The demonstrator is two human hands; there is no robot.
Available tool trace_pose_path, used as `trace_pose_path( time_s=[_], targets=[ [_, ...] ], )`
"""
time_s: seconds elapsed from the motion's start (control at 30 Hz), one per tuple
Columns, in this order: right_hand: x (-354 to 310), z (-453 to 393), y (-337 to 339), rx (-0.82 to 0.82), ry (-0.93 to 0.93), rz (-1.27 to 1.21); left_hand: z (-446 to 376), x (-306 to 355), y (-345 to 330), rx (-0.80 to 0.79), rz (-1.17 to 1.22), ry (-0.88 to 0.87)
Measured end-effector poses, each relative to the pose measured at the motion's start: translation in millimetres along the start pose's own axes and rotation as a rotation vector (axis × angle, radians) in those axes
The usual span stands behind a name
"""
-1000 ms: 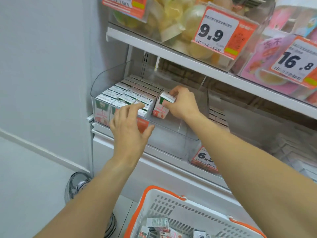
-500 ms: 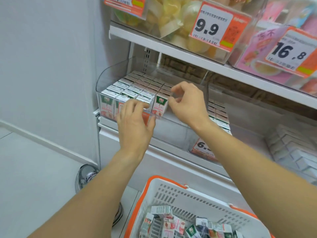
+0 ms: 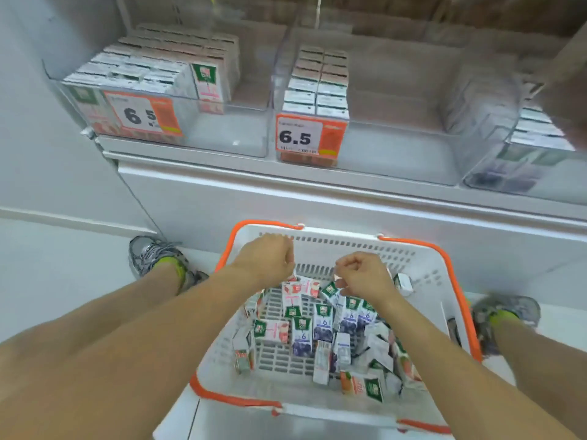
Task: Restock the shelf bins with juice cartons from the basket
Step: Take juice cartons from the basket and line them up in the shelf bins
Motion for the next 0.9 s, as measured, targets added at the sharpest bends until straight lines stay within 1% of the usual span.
trace_pose_path(
  time_s=[0.1, 0.13, 0.17, 0.2, 0.27, 0.3, 0.33, 0.4, 0.5, 0.57, 0.67, 0.8, 0.9],
  targets=[
    [59.6, -13.4, 3.4, -0.027, -0.124, 0.033, -2.6, -28.0, -59.6, -0.090, 0.014, 0.132],
    [73.3, -17.1, 5.0, -0.028, -0.140, 0.084, -2.7, -37.3, -75.7, -0.107, 0.045, 0.181],
    [85.0, -21.9, 6.6, -0.038, -0.140, 0.185, -3.9, -43.8, -90.9, -0.123, 0.056, 0.202],
    [96.2, -26.8, 4.1, -0.079, -0.134, 0.281, -6.5, -47.3, -105.4, -0.133, 0.061, 0.197],
    [117.7, -37.9, -9.0, -0.220, -0.098, 0.458, -14.6, -54.1, -131.5, -0.162, 0.093, 0.201],
    [124.3, -43.0, -15.0, -0.269, -0.075, 0.551, -19.2, -57.1, -138.7, -0.149, 0.109, 0.211],
    [127.3, -49.0, -18.6, -0.285, -0.053, 0.622, -24.6, -59.5, -144.6, -0.127, 0.118, 0.226],
    [130.5, -60.4, -23.7, -0.282, -0.040, 0.674, -37.1, -61.7, -154.1, -0.074, 0.107, 0.225],
    [141.0, -68.8, -31.5, -0.313, -0.051, 0.771, -54.5, -60.9, -167.5, -0.059, 0.105, 0.190],
    [150.9, -68.3, -37.0, -0.345, -0.053, 0.793, -60.5, -64.8, -176.7, -0.072, 0.095, 0.204],
    [157.4, -70.9, -39.5, -0.338, -0.049, 0.782, -61.2, -68.5, -187.6, -0.053, 0.122, 0.184],
    [148.2, -71.8, -38.2, -0.283, 0.004, 0.793, -49.7, -68.0, -192.5, -0.002, 0.201, 0.182],
    [138.9, -66.3, -38.0, -0.292, 0.050, 0.776, -43.6, -62.8, -187.7, 0.044, 0.194, 0.195]
  ],
)
Point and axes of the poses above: each hand's wrist, its own z-axis away from the middle knuckle, its own y-axis out of the back of the hand, x = y × z, the point moved 8 cm from there along -z, towards the middle knuckle, and after that the axes turned 3 degrees about z, right-handed, at the moved point
